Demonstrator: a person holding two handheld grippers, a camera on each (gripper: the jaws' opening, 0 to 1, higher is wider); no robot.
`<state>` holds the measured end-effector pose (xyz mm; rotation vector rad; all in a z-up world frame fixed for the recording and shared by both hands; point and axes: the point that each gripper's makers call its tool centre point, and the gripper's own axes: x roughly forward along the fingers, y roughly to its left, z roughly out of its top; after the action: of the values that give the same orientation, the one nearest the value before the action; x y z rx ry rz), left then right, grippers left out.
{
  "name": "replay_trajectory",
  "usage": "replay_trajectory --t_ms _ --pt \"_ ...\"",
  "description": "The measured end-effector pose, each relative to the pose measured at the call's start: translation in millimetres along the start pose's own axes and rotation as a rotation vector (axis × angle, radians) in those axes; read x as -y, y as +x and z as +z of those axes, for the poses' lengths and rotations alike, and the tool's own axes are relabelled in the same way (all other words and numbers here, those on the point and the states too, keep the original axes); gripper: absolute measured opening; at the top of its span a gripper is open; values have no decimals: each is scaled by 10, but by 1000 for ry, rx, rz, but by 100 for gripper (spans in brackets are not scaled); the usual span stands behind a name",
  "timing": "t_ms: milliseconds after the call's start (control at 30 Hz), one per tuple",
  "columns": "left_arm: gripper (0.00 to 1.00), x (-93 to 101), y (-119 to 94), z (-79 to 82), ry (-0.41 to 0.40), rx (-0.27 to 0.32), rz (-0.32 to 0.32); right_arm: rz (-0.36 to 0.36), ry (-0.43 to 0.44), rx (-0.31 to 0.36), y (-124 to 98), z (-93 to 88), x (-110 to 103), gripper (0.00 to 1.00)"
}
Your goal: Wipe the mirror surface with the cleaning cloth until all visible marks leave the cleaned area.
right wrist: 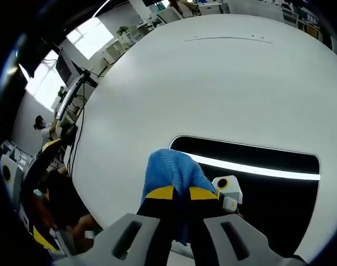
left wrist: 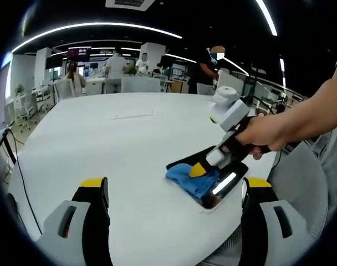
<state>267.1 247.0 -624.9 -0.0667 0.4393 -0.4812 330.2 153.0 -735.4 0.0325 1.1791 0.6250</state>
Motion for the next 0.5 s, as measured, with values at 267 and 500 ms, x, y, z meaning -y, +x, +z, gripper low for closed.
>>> replay_trajectory --t_ms 267,500 --pt "99 142 48 -23 13 2 -14 -3 8 -2 -73 -54 136 2" --pt "99 246 82 -60 17 -11 -20 -8 17 -3 -126 -92 246 2"
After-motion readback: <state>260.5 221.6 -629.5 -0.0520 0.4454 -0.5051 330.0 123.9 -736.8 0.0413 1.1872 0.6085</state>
